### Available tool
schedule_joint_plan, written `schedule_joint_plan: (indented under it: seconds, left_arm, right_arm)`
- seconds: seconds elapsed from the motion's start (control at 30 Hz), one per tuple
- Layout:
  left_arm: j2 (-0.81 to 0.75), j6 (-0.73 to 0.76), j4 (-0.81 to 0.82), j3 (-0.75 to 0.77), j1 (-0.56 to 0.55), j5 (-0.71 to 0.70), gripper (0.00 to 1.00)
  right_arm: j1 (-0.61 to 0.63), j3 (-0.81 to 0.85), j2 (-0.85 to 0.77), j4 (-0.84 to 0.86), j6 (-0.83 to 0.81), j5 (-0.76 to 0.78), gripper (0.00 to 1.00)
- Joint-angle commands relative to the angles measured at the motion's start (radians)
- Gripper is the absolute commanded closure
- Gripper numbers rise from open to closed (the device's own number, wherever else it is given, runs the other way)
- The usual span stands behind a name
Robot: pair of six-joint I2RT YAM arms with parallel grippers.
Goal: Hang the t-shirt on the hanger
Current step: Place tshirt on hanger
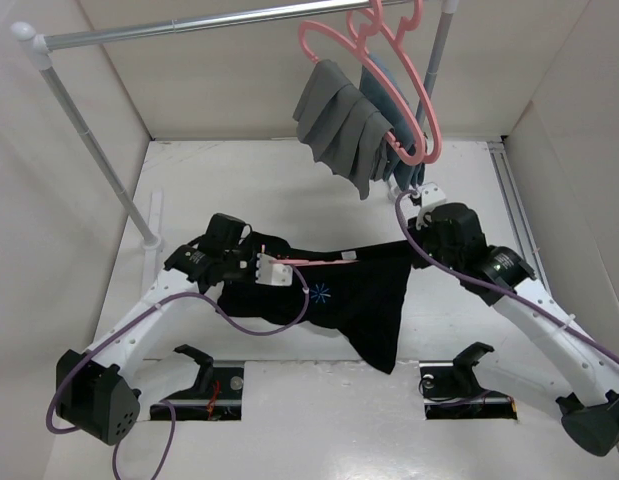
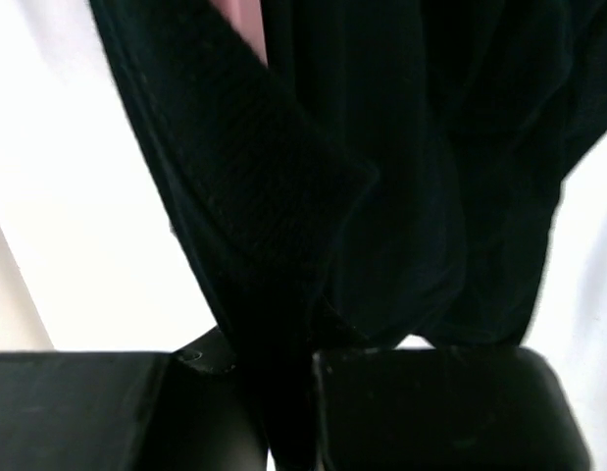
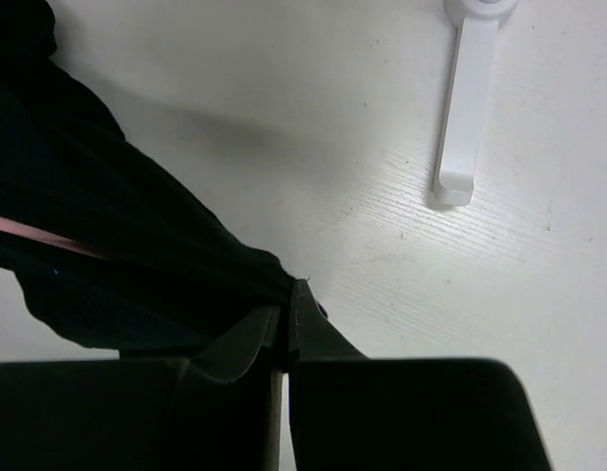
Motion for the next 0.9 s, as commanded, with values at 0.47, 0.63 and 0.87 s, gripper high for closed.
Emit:
schedule_joint_plan:
  seconds: [0.47,0.63,0.87]
  left_arm:
    - [-0.016,0.055,-0.277,0.258,-0.004,0.322,1.00]
    - [-0.007,0.080,-0.298,0.269,-0.004,0.352,1.00]
    - [0.002,0.069,-0.250,0.251,-0.004,0.323,1.00]
  right_arm:
    - [0.192,0.094,0.084,0.220,-0.375,-0.176,0.82]
    - [0.227,0.210,0.131,0.153,-0.479,-0.283,0.40]
    - [0.365,0.197,0.102,0.185,-0.532,-0.378,0.19]
